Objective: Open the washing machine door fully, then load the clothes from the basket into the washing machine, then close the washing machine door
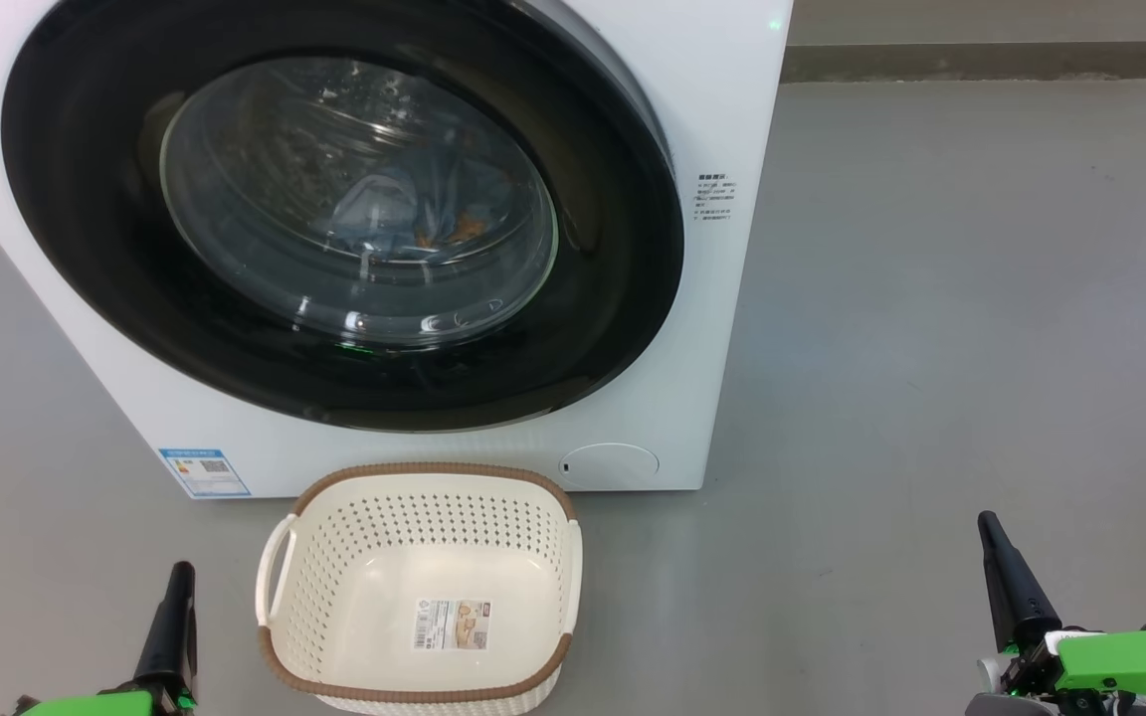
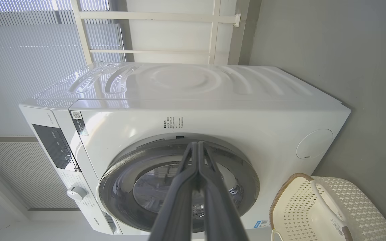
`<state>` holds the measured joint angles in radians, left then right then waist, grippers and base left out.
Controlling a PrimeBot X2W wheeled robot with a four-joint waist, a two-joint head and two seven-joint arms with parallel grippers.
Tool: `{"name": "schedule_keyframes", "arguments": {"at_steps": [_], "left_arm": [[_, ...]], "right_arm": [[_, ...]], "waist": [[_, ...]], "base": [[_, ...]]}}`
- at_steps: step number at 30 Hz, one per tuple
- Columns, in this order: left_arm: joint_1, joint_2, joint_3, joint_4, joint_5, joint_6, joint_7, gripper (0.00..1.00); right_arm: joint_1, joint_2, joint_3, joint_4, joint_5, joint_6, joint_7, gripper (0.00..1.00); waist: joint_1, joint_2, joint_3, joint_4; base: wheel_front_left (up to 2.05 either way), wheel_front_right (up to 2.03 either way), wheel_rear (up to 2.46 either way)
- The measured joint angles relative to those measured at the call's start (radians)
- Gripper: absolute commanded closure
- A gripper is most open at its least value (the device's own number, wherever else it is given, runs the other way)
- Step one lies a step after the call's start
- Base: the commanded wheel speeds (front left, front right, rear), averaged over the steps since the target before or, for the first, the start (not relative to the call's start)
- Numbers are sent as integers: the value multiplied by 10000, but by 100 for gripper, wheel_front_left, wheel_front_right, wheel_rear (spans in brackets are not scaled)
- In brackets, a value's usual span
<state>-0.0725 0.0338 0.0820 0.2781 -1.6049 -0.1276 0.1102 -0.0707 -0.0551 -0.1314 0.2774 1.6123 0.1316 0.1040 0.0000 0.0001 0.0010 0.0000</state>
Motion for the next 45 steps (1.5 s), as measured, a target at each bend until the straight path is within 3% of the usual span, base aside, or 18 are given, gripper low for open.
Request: {"name": "schedule_keyframes", "arguments": {"at_steps": [45], "left_arm": [[0,0,2,-2,0,-2,0,100]], "right_arm": [[0,33,-40,0,0,2,2,100]], "waist": [[0,0,0,0]], "base": [[0,0,0]]}}
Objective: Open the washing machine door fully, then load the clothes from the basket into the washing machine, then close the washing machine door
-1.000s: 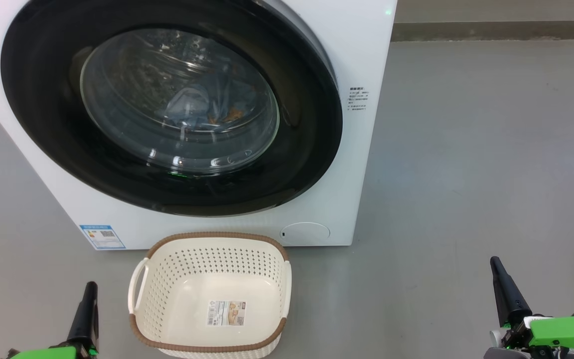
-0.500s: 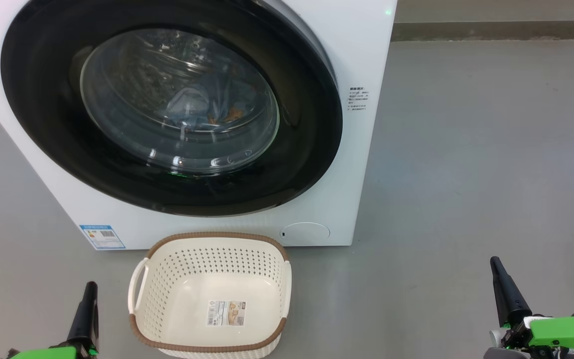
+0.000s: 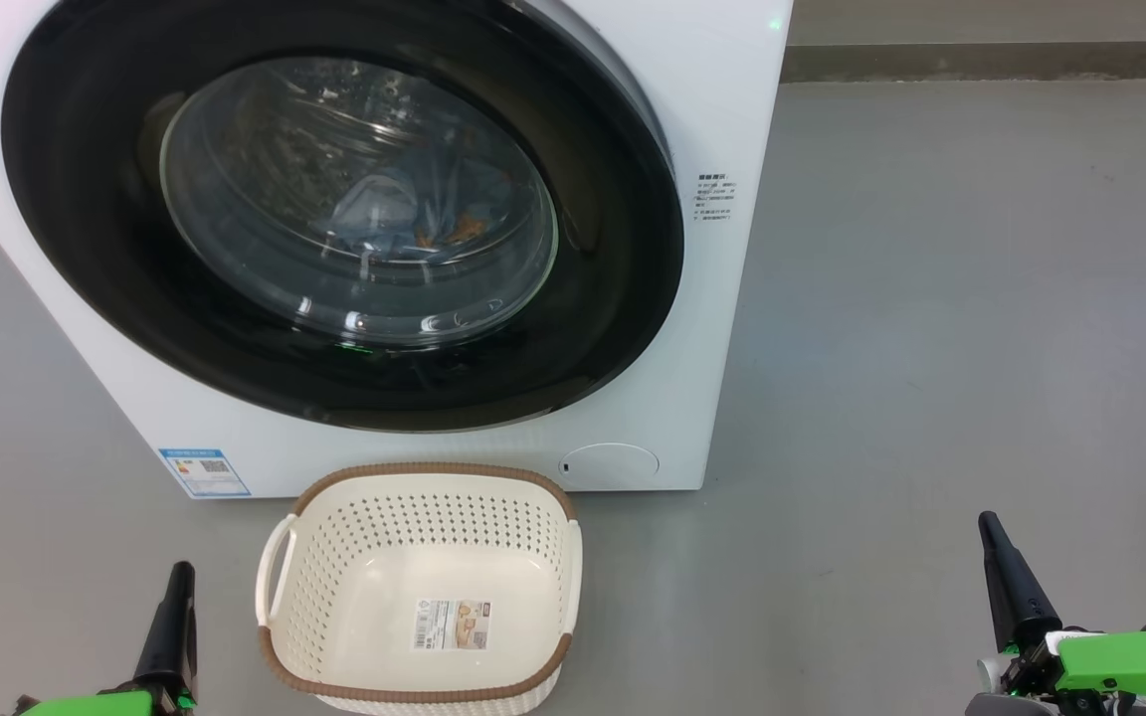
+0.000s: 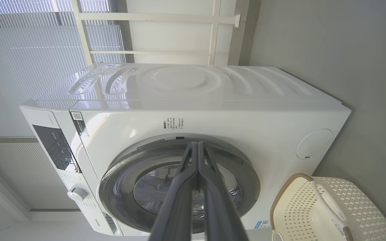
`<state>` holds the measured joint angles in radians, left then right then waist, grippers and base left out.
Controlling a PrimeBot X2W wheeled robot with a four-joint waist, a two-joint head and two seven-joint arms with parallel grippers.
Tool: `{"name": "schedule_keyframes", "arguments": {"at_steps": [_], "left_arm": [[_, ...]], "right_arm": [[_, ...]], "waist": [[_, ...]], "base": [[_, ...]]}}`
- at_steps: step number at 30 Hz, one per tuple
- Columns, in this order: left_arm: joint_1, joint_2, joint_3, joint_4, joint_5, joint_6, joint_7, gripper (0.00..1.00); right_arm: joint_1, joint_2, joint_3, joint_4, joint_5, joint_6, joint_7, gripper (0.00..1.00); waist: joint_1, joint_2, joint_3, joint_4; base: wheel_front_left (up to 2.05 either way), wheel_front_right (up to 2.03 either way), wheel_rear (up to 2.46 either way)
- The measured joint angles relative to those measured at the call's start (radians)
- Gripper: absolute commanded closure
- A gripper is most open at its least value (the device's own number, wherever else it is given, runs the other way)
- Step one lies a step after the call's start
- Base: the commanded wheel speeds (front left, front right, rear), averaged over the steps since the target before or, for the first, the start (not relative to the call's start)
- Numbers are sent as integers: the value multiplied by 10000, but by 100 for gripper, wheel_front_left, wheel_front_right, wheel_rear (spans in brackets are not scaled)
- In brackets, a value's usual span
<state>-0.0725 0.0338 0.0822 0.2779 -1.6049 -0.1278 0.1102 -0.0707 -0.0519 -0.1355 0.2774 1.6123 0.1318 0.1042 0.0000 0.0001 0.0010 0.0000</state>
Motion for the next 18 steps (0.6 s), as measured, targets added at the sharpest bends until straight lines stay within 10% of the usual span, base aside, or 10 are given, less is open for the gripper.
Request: {"name": "schedule_keyframes", "arguments": {"at_steps": [18], "left_arm": [[0,0,0,0,0,0,0,100]], "right_arm": [[0,2,-6,0,0,-2,0,100]], "waist": [[0,0,0,0]], "base": [[0,0,0]]}}
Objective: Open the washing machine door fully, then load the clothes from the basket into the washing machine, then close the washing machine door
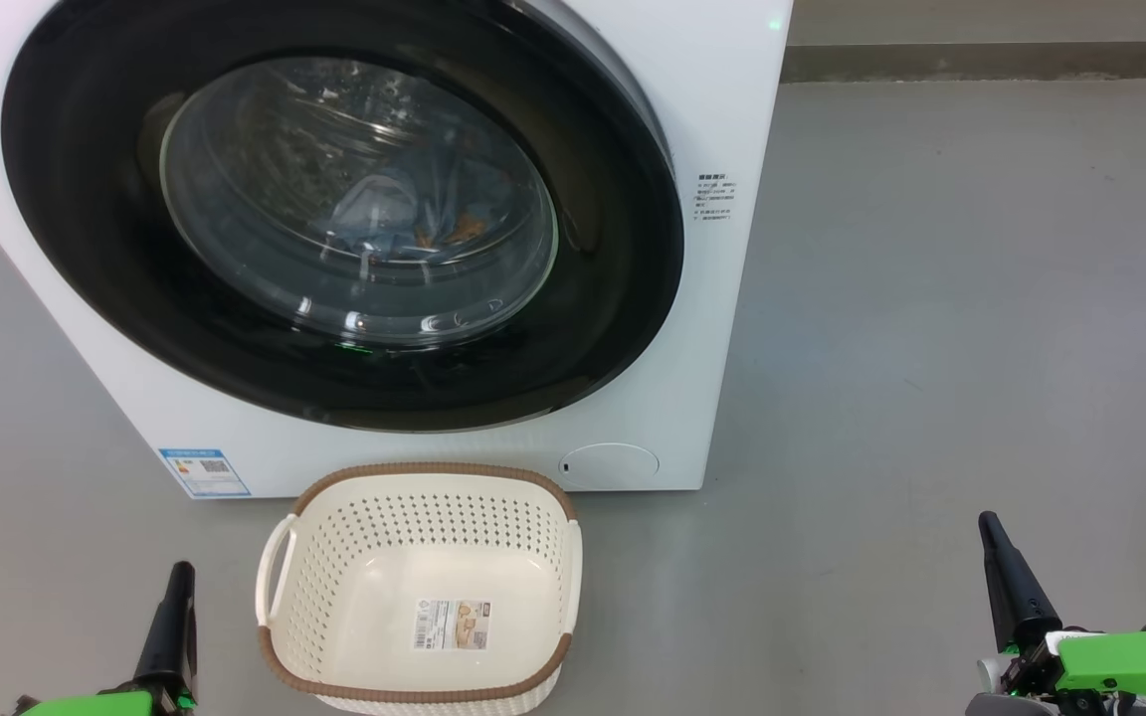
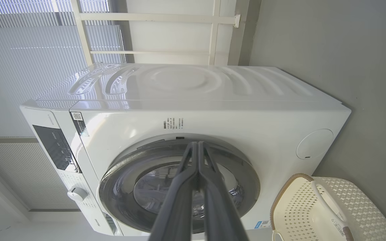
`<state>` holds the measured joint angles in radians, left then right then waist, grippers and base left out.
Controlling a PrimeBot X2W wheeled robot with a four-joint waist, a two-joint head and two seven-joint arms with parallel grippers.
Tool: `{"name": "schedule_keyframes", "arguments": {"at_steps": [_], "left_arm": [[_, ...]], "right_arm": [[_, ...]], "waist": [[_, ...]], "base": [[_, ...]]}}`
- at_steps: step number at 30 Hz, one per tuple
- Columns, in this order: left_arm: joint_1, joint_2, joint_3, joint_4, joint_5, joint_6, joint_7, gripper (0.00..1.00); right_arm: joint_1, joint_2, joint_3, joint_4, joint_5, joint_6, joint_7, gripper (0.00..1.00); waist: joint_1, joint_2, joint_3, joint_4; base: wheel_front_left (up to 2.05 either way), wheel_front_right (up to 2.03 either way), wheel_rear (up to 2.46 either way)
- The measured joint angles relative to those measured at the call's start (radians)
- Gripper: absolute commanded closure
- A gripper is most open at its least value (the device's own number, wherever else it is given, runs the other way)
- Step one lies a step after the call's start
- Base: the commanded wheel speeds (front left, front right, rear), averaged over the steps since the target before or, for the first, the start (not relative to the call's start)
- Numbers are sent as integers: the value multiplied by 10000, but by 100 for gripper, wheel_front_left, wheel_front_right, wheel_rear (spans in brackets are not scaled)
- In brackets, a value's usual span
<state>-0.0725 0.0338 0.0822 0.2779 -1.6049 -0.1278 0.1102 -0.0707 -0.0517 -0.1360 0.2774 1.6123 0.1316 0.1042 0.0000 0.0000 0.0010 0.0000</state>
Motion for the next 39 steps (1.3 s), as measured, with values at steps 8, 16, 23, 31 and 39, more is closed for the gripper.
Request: {"name": "schedule_keyframes", "arguments": {"at_steps": [8,16,23,31,39], "left_arm": [[0,0,0,0,0,2,0,100],[0,0,0,0,0,2,0,100],[0,0,0,0,0,2,0,100],[0,0,0,0,0,2,0,100],[0,0,0,0,0,0,0,100]], "right_arm": [[0,2,0,0,0,0,0,100],[0,4,-2,0,0,0,0,100],[0,6,-4,0,0,0,0,100],[0,6,-6,0,-2,0,0,100],[0,8,-8,0,-2,0,2,100]], "waist": [[0,0,0,0],[0,0,0,0],[0,0,0,0],[0,0,0,0],[0,0,0,0]], "base": [[0,0,0],[0,0,0],[0,0,0],[0,0,0],[0,0,0]]}}
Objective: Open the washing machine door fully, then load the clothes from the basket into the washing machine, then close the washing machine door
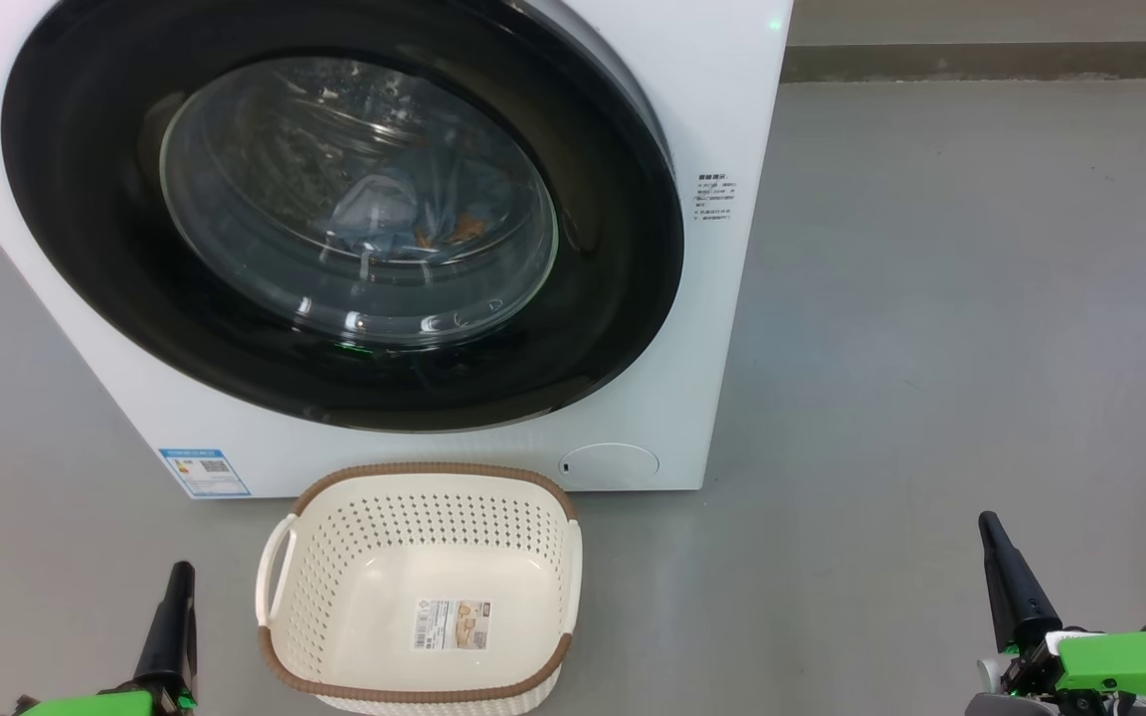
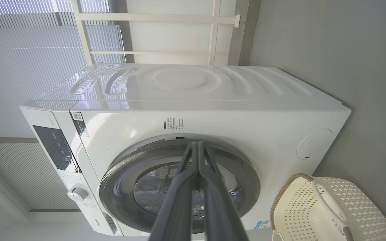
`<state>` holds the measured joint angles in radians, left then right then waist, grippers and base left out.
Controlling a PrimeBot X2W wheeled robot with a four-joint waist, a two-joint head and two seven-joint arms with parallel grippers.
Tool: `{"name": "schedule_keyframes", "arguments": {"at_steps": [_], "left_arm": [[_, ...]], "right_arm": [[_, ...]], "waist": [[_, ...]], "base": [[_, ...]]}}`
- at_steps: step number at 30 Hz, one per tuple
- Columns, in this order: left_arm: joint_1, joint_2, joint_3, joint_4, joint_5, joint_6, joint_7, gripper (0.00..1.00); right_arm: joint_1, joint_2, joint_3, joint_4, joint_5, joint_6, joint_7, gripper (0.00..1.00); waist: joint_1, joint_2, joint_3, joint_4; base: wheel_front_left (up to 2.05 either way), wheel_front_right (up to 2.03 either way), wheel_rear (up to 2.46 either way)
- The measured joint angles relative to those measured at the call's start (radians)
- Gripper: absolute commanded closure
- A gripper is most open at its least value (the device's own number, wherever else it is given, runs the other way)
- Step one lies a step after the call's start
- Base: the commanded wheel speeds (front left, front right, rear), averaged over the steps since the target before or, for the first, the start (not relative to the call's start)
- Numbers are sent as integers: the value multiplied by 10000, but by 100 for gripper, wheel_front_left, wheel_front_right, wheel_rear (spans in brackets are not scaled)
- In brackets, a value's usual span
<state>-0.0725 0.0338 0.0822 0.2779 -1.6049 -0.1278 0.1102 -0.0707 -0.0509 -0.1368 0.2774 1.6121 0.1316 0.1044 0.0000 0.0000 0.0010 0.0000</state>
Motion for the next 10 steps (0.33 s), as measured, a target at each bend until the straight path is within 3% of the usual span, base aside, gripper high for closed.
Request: {"name": "schedule_keyframes", "arguments": {"at_steps": [10], "left_arm": [[0,0,0,0,0,2,0,100]], "right_arm": [[0,2,-2,0,0,0,0,100]], "waist": [[0,0,0,0]], "base": [[0,0,0]]}}
